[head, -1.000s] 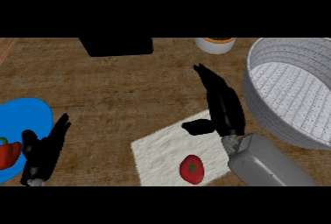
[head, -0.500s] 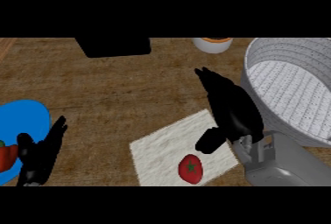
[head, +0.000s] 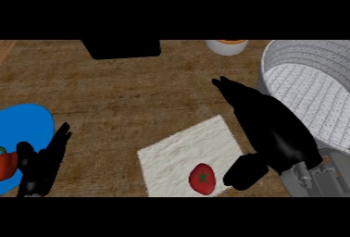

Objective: Pick the tomato from the placemat and place it in the basket

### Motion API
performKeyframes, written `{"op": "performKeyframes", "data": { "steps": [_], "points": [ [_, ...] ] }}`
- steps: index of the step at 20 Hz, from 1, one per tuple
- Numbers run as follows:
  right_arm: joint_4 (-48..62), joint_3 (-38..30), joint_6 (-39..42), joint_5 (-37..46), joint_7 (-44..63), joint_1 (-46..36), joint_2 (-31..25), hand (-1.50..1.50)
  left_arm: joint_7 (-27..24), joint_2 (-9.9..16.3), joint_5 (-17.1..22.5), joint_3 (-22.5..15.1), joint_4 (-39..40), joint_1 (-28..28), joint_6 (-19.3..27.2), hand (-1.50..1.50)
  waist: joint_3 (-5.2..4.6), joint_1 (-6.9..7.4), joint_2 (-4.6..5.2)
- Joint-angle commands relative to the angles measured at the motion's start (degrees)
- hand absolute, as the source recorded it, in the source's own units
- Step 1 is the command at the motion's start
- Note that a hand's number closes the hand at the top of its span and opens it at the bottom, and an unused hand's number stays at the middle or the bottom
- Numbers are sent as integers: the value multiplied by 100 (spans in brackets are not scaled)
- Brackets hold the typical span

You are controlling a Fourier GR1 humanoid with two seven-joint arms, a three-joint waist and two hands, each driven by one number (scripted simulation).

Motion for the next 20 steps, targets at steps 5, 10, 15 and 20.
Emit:
{"op": "performKeyframes", "data": {
  "steps": [5, 10, 15, 20],
  "points": [
    [-887, -63, 225, -646, 1760, -30, -338, -150, 310, -339, -78, -397, 189, 404, 68, 0, -65, 150, 110],
    [-959, 107, -102, -476, 1766, 131, -400, -150, 442, -280, -1, -285, 134, 287, -44, 0, -57, 268, 148],
    [-1080, 444, -296, -102, 1643, 484, -421, -150, 278, -357, -137, -309, 512, 174, -134, 0, -61, 228, 180],
    [-863, 884, -327, 182, 1586, 846, -449, -150, 375, -418, -218, -350, 302, 183, -31, 0, -55, 285, 181]
  ]
}}
